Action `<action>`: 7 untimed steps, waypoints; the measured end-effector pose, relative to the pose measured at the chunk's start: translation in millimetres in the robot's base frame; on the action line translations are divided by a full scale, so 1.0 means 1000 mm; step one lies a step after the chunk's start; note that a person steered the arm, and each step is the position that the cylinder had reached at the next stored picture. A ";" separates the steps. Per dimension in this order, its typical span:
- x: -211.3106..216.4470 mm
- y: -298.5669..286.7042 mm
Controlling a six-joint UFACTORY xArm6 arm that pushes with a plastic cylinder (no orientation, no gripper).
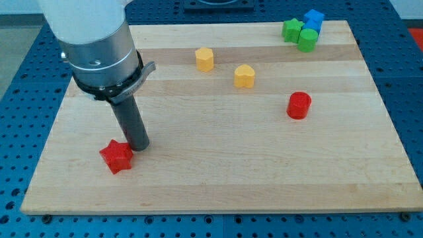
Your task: Move the red star to the bottom left of the board
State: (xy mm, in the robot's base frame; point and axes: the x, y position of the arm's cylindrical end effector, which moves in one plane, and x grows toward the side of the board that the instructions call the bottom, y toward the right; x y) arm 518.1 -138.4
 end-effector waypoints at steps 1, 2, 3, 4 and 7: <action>0.009 0.000; 0.013 0.003; 0.021 0.000; 0.030 -0.006; 0.038 -0.046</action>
